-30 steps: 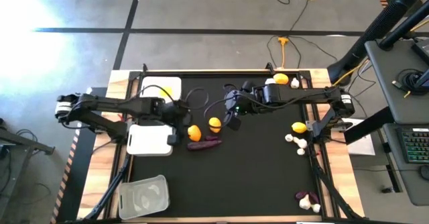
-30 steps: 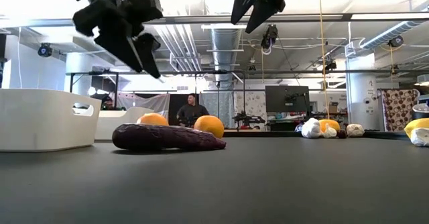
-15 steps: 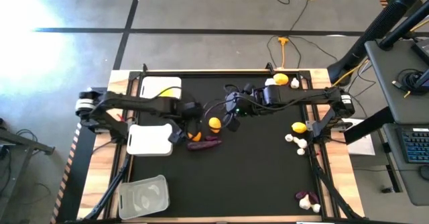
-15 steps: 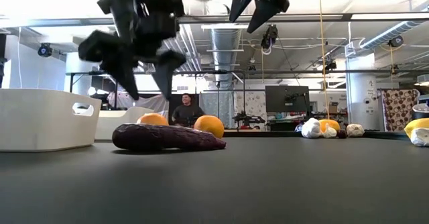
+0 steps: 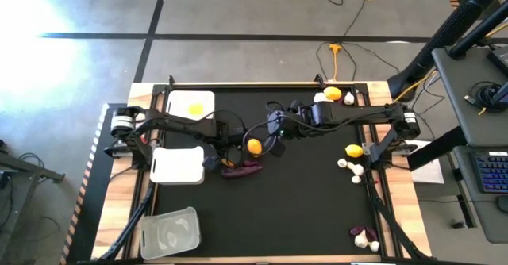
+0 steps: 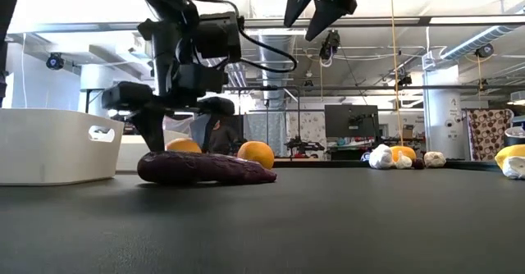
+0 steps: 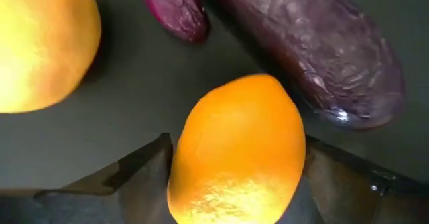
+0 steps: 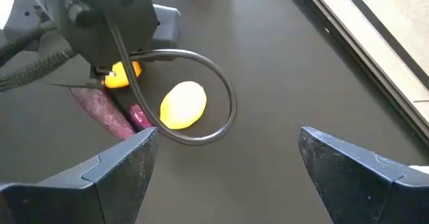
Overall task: Sort produce into baskets
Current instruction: Put the lemon into the top white bin
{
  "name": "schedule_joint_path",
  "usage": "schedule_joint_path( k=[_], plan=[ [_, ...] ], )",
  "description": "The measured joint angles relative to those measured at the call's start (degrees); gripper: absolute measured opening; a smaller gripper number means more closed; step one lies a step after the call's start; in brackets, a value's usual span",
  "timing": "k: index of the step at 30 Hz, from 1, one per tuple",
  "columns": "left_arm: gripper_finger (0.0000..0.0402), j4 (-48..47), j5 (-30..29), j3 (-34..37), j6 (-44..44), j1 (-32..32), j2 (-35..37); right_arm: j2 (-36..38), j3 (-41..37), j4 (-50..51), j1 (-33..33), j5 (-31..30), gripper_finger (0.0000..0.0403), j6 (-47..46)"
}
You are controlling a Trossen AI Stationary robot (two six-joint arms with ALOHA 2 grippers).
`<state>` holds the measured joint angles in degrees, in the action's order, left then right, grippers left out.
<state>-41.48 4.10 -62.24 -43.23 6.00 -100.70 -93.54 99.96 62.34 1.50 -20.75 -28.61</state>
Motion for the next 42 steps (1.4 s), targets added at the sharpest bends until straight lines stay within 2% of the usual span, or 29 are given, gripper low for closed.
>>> schedule_joint_path(
  k=[11, 18, 22, 26, 33, 37, 42],
  plan=[
    [0.0233, 1.0, -0.8, 0.0, 13.3, 0.1, -0.6, 0.0, 0.0, 0.0, 0.0, -0.3, 0.0352, 2.5],
    [0.0229, -3.1, -6.6, 0.1, 19.8, 2.6, 8.4, 0.8, 0.0, 0.0, -0.1, -0.3, 0.0352, 3.8],
    [0.0229, -3.5, -7.2, 0.4, 24.1, 8.6, 16.3, 0.9, 0.0, -0.2, -0.7, -0.4, 0.0352, 5.6],
    [0.0229, -3.7, -13.5, 1.1, 28.7, 18.1, 22.6, 0.9, 0.0, -0.7, -1.3, -0.7, 0.0352, 6.0],
    [0.0229, -4.0, -14.2, 3.3, 44.1, 35.4, 24.7, 0.9, 0.0, -1.3, -1.6, -0.9, 0.0352, 5.8],
    [0.0232, -3.8, -13.1, 6.1, 45.5, 39.5, 23.4, 0.8, 0.0, -1.4, -1.5, -0.8, 0.0352, 5.6],
    [0.0238, -3.2, -10.0, 8.5, 45.9, 39.5, 22.3, 0.8, 0.0, -1.4, -1.6, -0.8, 0.0352, 5.2]
  ],
)
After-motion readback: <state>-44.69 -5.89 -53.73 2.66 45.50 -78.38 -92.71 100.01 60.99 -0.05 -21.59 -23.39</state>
